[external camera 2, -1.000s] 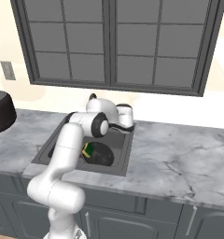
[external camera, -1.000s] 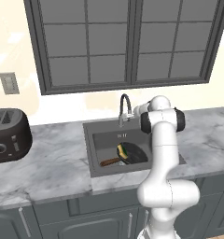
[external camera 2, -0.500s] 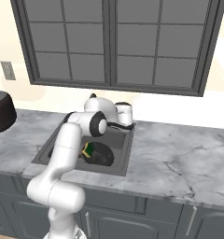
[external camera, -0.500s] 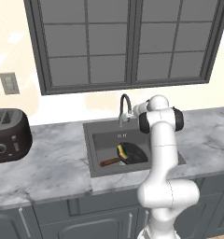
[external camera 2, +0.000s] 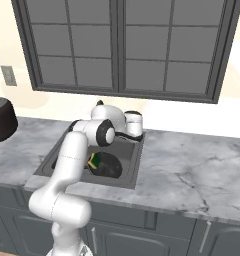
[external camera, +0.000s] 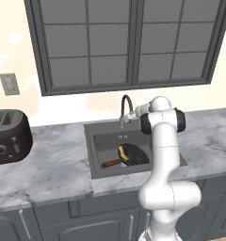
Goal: Pick the pan and sponge and place them into the sink. Then turn on the water.
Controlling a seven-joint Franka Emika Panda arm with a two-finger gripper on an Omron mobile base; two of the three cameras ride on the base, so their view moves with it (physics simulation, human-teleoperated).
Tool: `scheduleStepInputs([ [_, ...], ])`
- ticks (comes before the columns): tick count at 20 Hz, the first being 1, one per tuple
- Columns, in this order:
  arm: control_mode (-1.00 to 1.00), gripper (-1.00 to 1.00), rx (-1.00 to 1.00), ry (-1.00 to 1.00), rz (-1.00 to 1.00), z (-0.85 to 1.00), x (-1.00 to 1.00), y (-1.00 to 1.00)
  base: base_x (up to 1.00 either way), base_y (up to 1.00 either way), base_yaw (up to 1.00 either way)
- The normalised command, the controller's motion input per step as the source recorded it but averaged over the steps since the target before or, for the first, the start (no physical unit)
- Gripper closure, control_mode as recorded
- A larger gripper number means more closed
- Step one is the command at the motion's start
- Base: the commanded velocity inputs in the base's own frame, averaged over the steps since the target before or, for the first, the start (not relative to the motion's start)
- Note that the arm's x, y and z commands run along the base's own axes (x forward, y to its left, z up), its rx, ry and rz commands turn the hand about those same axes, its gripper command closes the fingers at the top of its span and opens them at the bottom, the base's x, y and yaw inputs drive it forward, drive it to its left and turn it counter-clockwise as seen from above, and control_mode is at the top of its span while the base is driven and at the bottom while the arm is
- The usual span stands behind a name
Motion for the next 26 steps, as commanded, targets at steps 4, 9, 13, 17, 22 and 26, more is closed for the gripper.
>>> scheduleStepInputs([
  [4, -1.00, -1.00, 0.01, 0.07, 0.00, -0.18, 0.14, -0.51, 0.00, 0.00, 0.00],
  [9, -1.00, -1.00, 0.03, 0.02, 0.01, -0.19, 0.31, -0.21, 0.00, 0.00, 0.00],
  [13, -1.00, -1.00, 0.05, -0.04, 0.00, -0.14, 0.44, 0.00, 0.00, 0.00, 0.00],
  [17, -1.00, -1.00, 0.06, -0.08, -0.04, -0.20, 0.50, -0.03, 0.00, 0.00, 0.00],
  [22, -1.00, -1.00, 0.03, -0.07, -0.04, -0.14, 0.37, -0.24, 0.00, 0.00, 0.00],
  [26, -1.00, -1.00, 0.05, -0.04, -0.07, -0.24, 0.46, 0.03, 0.00, 0.00, 0.00],
])
